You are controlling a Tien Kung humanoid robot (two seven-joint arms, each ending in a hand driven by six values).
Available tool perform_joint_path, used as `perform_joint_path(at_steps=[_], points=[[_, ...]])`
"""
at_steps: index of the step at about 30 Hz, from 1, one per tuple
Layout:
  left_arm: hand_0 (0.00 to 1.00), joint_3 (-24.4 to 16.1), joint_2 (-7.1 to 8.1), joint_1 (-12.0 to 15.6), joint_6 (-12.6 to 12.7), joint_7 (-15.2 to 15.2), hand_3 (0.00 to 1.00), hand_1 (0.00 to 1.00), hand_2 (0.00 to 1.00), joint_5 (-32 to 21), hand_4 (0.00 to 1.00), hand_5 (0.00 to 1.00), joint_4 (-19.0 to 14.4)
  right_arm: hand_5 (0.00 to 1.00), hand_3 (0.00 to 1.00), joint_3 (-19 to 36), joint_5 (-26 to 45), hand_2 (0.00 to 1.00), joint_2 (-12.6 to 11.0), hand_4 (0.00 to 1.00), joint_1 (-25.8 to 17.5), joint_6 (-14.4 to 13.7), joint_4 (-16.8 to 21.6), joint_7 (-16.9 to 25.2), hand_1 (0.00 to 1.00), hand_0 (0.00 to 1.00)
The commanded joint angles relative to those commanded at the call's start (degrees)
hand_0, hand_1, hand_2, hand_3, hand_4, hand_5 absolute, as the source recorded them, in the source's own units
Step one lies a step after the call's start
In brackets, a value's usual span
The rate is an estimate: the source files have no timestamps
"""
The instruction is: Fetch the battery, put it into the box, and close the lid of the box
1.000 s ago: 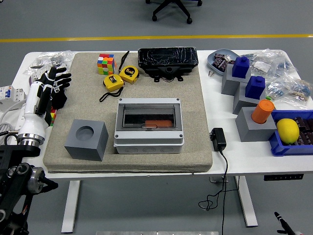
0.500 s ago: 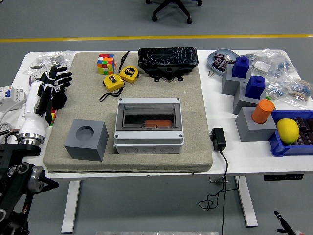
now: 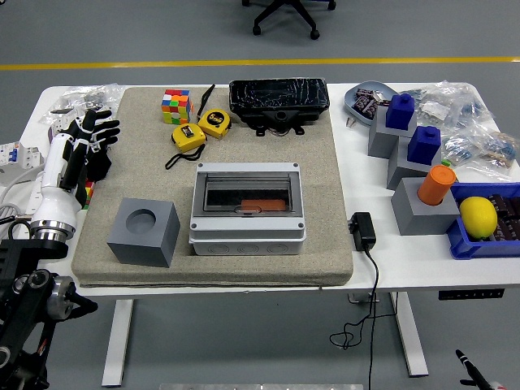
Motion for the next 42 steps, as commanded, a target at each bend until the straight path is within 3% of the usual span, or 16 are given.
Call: perform_joint_path(at_steps=[42], points=[[0.671, 0.4, 0.15, -0.1, 0.1, 0.0, 0.685, 0.679, 0.656, -0.1, 0.998, 0.882, 0.2, 0.998, 0.789, -0.5, 0.2, 0.755, -0.2, 0.998, 0.0, 0.0, 0.0, -0.2, 0.825, 0.971]])
